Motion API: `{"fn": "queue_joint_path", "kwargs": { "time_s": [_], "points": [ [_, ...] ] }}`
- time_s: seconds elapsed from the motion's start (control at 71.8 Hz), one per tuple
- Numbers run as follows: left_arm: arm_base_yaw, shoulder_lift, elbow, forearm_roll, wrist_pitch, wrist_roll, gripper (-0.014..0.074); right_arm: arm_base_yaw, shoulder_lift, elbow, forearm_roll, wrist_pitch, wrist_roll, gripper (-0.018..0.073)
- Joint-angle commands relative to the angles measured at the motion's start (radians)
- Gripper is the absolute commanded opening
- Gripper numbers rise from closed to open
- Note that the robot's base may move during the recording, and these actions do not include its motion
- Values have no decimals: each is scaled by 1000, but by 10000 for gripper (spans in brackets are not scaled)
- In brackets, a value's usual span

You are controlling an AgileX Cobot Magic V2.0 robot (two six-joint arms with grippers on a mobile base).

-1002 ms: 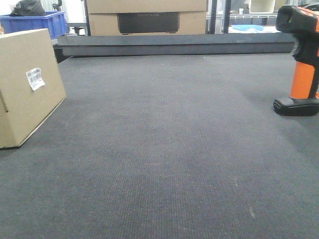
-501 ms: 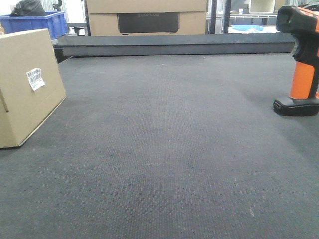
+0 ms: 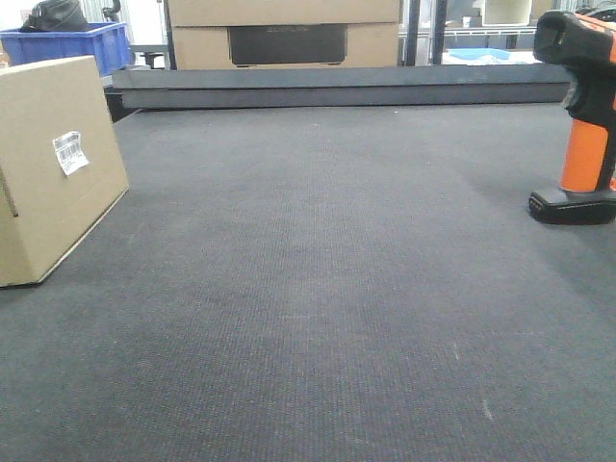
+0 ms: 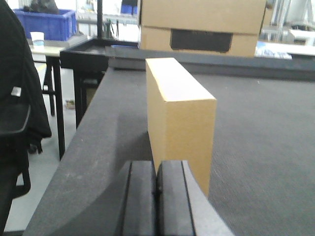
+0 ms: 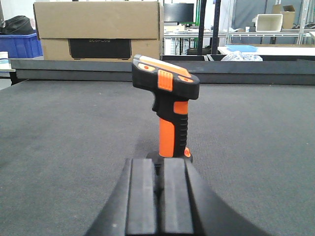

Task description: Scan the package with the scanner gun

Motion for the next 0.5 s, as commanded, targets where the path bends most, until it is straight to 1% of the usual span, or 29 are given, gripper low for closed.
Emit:
{"fn": "queue_joint_path", "kwargs": {
  "time_s": [0.0,0.07,0.251,0.487],
  "points": [
    [0,-4,11,-9,-84,-19,-101,1,-3,1,0,-15,-7,-169],
    [8,-4,11,10,-84,-19,-101,1,-3,1,0,-15,-7,-169],
    [43,-4,11,10,-89,-19,-101,1,-3,1,0,-15,-7,-169],
    [43,-4,11,10,-70,-19,-101,1,-3,1,0,-15,-7,-169]
  ]
}}
